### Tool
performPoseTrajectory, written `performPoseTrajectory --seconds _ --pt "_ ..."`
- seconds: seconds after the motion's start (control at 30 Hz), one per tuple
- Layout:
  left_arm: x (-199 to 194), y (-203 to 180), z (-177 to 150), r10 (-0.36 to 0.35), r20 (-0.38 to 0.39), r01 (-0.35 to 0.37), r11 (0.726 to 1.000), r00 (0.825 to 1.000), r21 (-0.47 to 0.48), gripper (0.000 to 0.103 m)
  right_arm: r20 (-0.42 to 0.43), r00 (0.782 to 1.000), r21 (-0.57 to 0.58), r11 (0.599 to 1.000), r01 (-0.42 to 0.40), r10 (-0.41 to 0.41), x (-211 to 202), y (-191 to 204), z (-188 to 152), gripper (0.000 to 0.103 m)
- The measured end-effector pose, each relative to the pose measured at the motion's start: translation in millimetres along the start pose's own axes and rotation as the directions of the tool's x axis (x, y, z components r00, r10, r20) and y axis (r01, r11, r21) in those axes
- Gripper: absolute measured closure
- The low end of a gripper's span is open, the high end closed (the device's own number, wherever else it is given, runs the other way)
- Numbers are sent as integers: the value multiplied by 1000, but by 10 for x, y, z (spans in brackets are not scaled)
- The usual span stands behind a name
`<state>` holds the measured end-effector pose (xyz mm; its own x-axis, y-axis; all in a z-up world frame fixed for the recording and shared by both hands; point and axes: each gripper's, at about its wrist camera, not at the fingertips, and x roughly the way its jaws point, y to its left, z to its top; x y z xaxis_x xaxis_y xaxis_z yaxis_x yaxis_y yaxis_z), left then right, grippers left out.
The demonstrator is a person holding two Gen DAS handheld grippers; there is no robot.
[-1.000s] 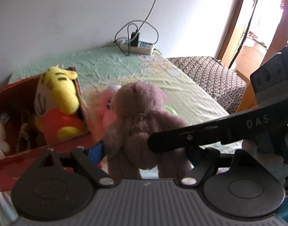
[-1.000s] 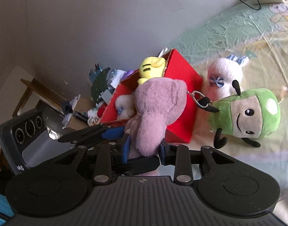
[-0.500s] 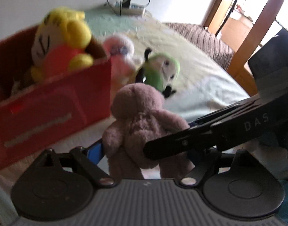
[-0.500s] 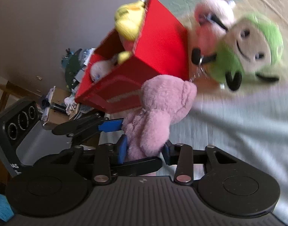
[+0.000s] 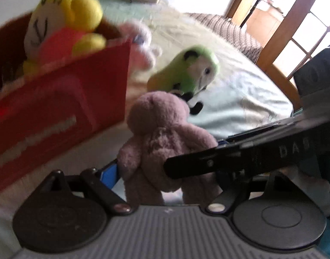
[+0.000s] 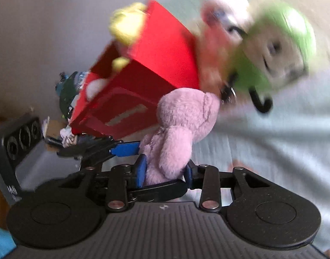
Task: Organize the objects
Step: 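Lift the pink bear with the right gripper and carry it over the box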
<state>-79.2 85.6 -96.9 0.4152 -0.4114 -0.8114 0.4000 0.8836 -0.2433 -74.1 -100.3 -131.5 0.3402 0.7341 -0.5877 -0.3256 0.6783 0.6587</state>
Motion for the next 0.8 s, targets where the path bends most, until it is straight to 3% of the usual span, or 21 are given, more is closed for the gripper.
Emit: performPoseTrajectory --seconds 0.13,0.2,0.27,0.37,0.57,0.67,0.8 --pt "-374 -237 124 22 136 -38 992 990 121 18 128 992 -182 983 13 11 -351 311 64 66" --pt "-430 -295 180 18 157 -43 987 987 153 18 132 991 -150 988 24 -4 -387 249 94 66" --pt "-345 -270 256 -11 137 -7 992 991 126 18 183 983 -135 990 44 -19 -435 208 93 68" --pt "-314 -313 414 -37 153 20 994 988 111 18 279 960 -29 1000 -9 17 -640 -21 86 68" --pt "43 -562 745 -48 122 29 988 991 152 18 300 953 174 984 -30 -25 -686 -478 225 68" --pt "116 -612 910 -52 128 32 987 990 156 18 396 918 218 970 -104 10 -811 -560 266 68" --pt "-104 -727 1110 -45 227 -7 975 973 220 18 492 870 108 987 -115 47 -984 -447 478 69"
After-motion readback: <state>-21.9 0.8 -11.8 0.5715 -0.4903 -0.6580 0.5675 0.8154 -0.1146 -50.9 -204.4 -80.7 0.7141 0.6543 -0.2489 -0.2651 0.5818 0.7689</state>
